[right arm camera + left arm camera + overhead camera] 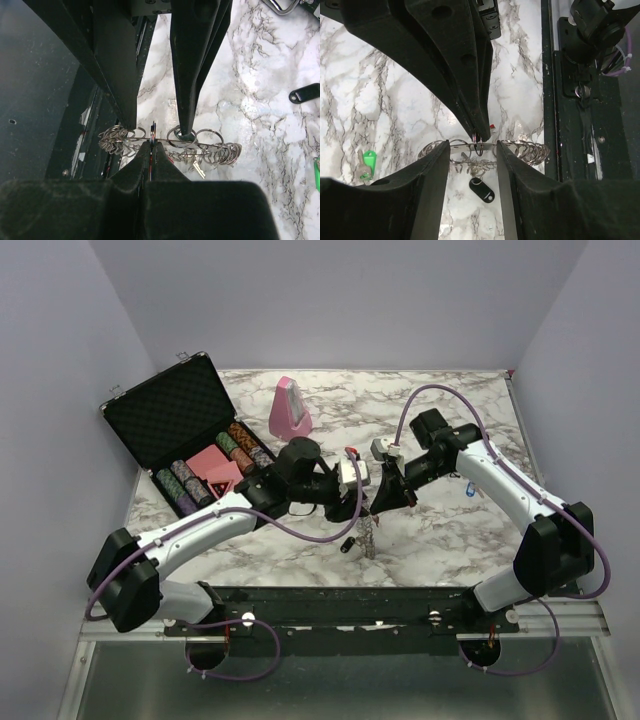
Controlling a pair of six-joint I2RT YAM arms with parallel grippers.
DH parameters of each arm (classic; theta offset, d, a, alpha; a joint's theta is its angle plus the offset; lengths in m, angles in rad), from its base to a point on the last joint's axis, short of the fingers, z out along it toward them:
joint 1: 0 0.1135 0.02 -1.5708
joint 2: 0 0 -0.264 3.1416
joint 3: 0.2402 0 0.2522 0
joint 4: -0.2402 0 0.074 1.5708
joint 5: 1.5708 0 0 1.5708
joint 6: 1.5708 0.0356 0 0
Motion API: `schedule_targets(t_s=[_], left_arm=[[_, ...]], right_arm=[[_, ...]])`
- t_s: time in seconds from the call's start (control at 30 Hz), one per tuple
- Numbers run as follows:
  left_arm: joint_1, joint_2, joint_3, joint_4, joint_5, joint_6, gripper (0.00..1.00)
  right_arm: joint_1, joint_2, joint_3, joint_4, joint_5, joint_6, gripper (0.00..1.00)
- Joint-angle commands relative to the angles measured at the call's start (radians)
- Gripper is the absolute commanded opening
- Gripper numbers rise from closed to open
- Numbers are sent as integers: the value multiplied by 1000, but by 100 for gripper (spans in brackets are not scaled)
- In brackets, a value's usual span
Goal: Put the keys on the keyring
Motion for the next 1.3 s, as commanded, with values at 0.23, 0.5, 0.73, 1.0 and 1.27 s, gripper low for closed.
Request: schedule_targets(t_s=[0.23,0.5,0.73,1.0,1.27], left_arm=[[-12,45,55,-11,30,-30,28],[-12,70,83,-53,63,-34,0],[-12,-19,-38,131,-34,-127,0],[-6,-114,-256,513,-64,-345,0],[-6,-146,-374,728,-107,-437,0]], right_arm=[[0,6,28,-18,-19,-13,0],[1,3,27,-22,-20,-16,1],[1,-5,28,-18,-34,-11,16],[-5,-5,40,-39,-66,-11,27],[-17,-6,28,-7,-149,45,30]])
